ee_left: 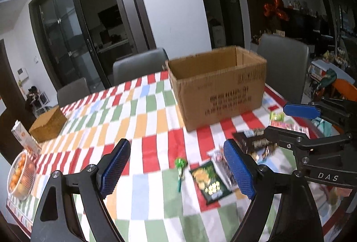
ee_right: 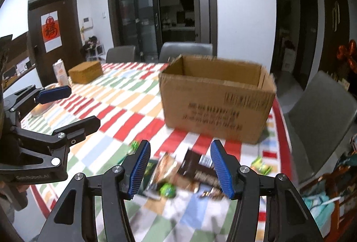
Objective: Organize snacks
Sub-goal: 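Move both tools back over the remaining snacks on the table, then grasp the green cracker pack with the left tool while the right tool grasps the green lollipop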
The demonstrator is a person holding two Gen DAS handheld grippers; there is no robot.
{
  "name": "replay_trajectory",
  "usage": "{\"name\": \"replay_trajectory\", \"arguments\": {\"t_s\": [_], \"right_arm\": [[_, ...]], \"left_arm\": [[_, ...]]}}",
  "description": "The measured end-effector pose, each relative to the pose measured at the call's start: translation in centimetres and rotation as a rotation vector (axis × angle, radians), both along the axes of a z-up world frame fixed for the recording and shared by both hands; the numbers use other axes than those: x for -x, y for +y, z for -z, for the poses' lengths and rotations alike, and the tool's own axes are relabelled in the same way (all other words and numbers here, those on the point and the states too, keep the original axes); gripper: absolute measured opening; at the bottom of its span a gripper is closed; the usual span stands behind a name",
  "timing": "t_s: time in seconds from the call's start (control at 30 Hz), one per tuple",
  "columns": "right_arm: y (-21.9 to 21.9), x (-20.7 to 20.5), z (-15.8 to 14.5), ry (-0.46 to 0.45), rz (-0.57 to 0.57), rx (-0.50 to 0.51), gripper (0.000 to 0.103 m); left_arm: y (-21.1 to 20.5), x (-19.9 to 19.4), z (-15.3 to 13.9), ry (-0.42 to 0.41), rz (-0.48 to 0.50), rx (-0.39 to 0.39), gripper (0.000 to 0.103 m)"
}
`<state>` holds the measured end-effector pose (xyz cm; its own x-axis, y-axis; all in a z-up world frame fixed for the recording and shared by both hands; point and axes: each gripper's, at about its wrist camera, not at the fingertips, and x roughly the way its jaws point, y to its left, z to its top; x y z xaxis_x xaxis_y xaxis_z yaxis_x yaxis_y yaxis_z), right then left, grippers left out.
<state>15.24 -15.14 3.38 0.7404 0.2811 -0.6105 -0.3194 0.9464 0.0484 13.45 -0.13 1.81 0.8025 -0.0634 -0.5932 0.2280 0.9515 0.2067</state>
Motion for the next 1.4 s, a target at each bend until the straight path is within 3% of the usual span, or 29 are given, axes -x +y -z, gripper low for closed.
{"name": "replay_trajectory", "arguments": {"t_s": [0.53, 0.73, 1.4], "right_arm": [[1.4, 0.1, 7.6, 0.223, -0.021, -0.023, 0.056], [1.1, -1.5, 10.0, 0.296, -0.006, -0.052, 0.046], [1.8, -4.2, 12.3, 0.351, -0.009, -0.075, 0.034]], "left_arm": [[1.5, -0.2, 7.7, 0.221, -0.02, 0.032, 0.085], [1.1, -1.9, 9.7, 0.272, -0.022, 0.053, 0.085], [-0.6, -6.4, 13.6, 0.396, -0.036, 0.131, 0.069]]}}
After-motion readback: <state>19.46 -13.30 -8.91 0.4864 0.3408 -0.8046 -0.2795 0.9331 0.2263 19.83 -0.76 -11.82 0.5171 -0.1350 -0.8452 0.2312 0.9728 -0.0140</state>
